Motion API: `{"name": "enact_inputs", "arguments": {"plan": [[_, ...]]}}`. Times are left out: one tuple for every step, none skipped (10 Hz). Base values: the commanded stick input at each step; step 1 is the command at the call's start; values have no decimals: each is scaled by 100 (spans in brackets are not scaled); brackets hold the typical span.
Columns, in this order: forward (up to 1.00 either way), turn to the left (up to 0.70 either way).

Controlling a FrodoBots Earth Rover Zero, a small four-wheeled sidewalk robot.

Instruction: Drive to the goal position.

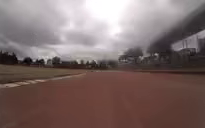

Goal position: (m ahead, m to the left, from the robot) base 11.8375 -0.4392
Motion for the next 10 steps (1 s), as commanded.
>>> {"name": "enact_inputs", "arguments": {"plan": [[100, -17], [100, -27], [100, -27], [100, -23], [100, -10], [100, 0], [100, 0], [100, 0], [100, 0], [100, 0]]}}
